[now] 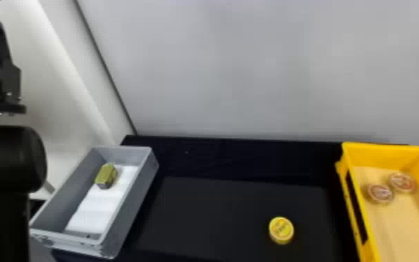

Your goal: Pick up the round yellow can and place it in the yellow rectangular box

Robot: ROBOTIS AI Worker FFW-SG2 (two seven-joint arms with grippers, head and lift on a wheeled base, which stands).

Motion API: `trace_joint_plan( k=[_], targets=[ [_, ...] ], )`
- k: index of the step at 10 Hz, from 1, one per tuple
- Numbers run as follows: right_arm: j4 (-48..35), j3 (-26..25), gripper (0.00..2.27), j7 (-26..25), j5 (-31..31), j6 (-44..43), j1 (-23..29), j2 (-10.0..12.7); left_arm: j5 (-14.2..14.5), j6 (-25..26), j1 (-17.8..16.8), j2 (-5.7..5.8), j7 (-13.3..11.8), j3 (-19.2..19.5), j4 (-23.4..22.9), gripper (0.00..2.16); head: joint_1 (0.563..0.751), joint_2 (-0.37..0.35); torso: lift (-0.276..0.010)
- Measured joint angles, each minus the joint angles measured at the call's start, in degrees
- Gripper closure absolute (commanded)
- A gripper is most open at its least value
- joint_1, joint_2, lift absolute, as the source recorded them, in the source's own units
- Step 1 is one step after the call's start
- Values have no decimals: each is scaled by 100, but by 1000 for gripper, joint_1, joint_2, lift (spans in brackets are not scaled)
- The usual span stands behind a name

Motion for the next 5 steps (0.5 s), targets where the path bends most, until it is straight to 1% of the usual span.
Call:
trace_joint_plan(
  k=[5],
  targets=[
    [0, 1, 110, -14, 0, 5, 13, 0, 0, 0, 0, 0, -5, 0, -1, 130, 694, 223, 0]
  ],
)
